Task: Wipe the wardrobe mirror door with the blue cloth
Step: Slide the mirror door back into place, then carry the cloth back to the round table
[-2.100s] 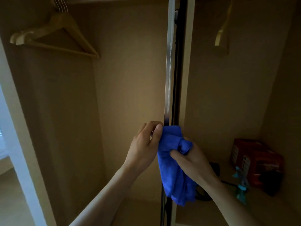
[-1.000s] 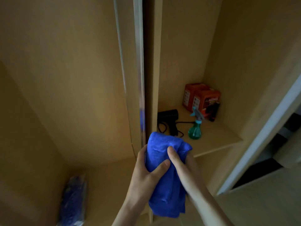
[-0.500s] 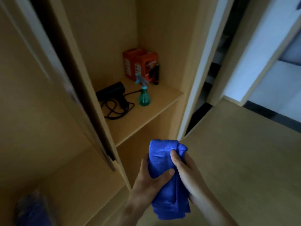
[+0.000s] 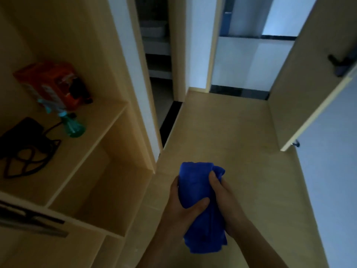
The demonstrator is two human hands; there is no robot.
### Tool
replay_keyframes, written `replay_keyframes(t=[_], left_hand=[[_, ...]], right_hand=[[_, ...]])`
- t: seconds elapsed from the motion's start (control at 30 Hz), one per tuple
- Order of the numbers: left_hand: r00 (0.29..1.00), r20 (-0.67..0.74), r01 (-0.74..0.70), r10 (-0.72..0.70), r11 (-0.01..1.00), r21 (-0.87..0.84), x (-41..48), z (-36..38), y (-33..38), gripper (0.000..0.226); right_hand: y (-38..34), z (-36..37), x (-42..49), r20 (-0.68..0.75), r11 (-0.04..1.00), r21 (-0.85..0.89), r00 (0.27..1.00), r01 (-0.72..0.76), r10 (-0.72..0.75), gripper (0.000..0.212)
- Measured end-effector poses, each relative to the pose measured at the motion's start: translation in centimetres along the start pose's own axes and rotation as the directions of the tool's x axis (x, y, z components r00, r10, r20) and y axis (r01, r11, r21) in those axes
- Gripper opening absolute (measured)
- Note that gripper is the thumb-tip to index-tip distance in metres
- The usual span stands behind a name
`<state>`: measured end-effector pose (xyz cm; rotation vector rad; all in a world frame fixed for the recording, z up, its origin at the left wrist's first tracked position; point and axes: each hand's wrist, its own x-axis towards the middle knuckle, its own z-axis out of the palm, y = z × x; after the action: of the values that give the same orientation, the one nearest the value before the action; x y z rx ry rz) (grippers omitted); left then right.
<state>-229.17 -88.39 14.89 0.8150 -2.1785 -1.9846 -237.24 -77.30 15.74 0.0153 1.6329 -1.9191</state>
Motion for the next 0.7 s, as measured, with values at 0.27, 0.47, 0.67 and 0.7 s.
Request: replay_keyframes(t=[0.27,0.47,0.67,0.7], left_hand=[[0.967,0.255,-0.016,0.016,1.0,-0.002,-0.9,10.6,2.2,0.101],[0.922,0.388,-0.015,0.002,0.999,0.03,-2.1,17.7,2.3,0.08],[0.82,0.572,-0.05,-0.005,0.995,0.081,-3.4,24.3,3.4,0.089],[0.797,0.604,-0.057,-0.009,0.994,0.09,-3.6,25.3,3.6,0.093]], right_hand=[[-2.1,-10.8,-3.7,-0.154,0.995,0.092,0.988,0.041,-0.027,0.036],[-2.1,-17.8,-7.5,-0.315,0.993,0.07,0.946,0.1,-0.073,0.026],[-1.1,-23.5,-11.9,-0.509,0.967,0.195,0.86,0.163,-0.043,0.026],[-0.8,-24.3,-12.7,-0.537,0.961,0.215,0.843,0.174,-0.033,0.028]])
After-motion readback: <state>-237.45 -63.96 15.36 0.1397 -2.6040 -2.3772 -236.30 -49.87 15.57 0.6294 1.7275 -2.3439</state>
